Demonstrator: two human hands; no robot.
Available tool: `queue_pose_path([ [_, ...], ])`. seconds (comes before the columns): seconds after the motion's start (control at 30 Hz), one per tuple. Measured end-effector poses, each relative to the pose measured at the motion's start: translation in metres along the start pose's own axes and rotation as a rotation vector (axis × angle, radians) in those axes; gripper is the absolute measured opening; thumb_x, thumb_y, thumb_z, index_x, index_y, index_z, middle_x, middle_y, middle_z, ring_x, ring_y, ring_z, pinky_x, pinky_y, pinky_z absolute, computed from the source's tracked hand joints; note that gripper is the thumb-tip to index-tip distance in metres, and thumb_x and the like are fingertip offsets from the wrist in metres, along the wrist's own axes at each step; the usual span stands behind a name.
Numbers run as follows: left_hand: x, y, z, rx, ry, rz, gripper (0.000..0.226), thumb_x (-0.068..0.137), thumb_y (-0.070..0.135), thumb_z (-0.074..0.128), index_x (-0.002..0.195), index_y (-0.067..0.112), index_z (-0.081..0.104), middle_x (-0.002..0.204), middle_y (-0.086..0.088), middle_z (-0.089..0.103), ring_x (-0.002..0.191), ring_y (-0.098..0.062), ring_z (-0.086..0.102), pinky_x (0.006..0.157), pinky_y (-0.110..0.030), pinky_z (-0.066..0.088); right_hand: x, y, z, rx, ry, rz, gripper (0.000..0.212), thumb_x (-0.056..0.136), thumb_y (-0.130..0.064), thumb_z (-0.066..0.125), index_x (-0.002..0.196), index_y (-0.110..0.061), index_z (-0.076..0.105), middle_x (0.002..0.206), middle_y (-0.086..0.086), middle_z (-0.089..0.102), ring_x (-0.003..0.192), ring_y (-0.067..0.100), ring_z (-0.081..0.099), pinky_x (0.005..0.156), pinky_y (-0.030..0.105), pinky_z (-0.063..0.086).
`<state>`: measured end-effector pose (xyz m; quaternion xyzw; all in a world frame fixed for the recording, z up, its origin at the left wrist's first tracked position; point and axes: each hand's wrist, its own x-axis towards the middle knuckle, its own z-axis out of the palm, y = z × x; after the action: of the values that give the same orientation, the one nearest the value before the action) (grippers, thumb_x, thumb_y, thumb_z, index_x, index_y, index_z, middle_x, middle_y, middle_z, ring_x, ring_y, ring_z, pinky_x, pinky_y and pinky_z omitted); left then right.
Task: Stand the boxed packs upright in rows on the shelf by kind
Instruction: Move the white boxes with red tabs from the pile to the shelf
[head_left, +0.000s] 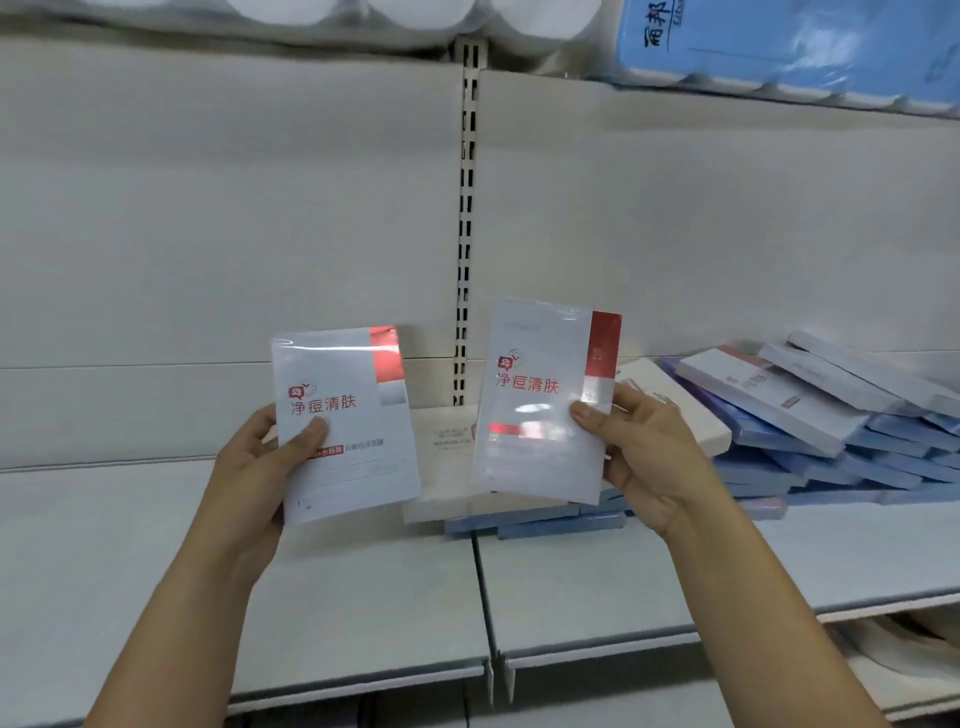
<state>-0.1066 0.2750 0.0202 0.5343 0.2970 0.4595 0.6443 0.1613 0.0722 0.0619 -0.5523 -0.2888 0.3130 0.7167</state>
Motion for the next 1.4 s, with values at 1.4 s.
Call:
queue_pose_path([
  [1.4,-0.126,0.104,-0.478,-0.009,0.346,0.048,0.041,0.078,0.028,0.078,0.118,0.024,0.071,0.109,-0.008,0.080,0.096,-0.031,0.078,0.069,-0.039,0.065,-0.132,0.161,0.466,0.008,-0.392,0.126,0.027,0.088,-0.002,0.072,0.112,-0.014,0.074,0.105,0.011,0.079,0.088,0.026,0.078,0.064,0.029,0.060],
])
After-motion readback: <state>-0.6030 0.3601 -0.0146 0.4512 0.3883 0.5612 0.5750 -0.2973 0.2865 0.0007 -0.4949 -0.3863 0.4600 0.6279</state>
